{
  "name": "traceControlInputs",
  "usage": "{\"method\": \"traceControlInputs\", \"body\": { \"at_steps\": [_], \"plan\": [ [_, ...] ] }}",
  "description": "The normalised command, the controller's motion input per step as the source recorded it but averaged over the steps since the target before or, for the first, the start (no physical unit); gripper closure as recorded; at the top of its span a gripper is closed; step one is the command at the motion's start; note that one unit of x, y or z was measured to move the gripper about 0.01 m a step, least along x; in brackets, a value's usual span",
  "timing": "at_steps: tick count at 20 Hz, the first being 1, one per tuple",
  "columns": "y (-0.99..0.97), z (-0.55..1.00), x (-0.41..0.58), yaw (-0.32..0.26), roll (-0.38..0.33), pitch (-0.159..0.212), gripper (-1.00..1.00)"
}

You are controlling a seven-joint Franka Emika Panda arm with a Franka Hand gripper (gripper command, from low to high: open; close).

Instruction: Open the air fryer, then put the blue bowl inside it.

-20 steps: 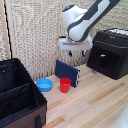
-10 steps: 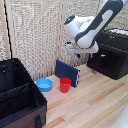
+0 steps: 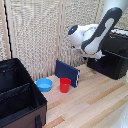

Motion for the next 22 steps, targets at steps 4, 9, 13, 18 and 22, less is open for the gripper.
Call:
{"method": "traceControlInputs", "body": {
  "at_steps": [4, 9, 13, 18, 22],
  "plan": [
    [-0.74, -0.12, 0.000, 0.086, -0.064, -0.079, -1.00],
    [-0.78, -0.08, 0.000, 0.087, -0.023, -0.041, -1.00],
    [-0.77, -0.03, 0.000, 0.088, -0.003, -0.011, -1.00],
    [-0.68, 0.00, 0.010, 0.105, 0.000, -0.013, -1.00],
    [-0.28, 0.00, 0.073, 0.115, 0.001, -0.004, 1.00]
  ]
}}
